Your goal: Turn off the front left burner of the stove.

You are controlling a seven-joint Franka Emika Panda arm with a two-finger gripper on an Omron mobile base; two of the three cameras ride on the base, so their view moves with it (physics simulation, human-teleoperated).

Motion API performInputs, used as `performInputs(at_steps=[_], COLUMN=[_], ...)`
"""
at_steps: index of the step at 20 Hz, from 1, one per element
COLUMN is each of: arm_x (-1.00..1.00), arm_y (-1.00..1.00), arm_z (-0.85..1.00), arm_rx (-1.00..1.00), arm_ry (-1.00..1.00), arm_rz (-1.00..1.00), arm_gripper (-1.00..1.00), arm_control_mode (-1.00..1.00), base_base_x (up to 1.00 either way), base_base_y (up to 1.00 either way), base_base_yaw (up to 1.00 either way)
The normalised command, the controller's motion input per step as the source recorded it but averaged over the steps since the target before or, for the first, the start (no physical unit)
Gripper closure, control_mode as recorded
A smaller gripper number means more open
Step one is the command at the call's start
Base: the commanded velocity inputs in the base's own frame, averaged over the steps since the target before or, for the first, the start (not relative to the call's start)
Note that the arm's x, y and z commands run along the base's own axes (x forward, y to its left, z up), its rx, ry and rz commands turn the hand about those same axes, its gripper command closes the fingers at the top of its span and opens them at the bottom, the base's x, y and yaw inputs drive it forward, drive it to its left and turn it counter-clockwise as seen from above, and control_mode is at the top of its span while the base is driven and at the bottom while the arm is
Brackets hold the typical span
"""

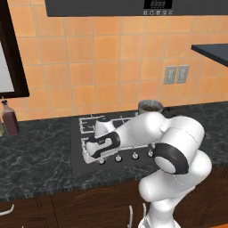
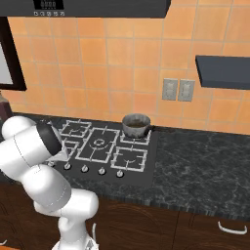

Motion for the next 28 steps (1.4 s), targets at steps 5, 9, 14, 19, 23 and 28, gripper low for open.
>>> performInputs(at_steps=[5,9,14,19,23,28], arm_x=[0.0,0.0,0.0,0.0,0.0,0.0], arm_y=[0.0,0.0,0.01,0.0,0.01,0.0], arm_z=[-0.07,0.0,-0.01,-0.02,-0.03,-0.06], arm_rx=[0.0,0.02,0.03,0.06,0.06,0.07], arm_ry=[0.0,0.0,0.0,0.0,0.0,0.0], arm_rz=[-0.12,-0.25,-0.3,-0.3,-0.3,-0.3], arm_gripper=[1.0,1.0,1.0,1.0,1.0,1.0], arm_control_mode=[-1.0,-1.0,-1.0,-1.0,-1.0,-1.0], base_base_x=[0.0,0.0,0.0,0.0,0.0,0.0], base_base_y=[0.0,0.0,0.0,0.0,0.0,0.0], base_base_yaw=[0.0,0.0,0.0,0.0,0.0,0.0])
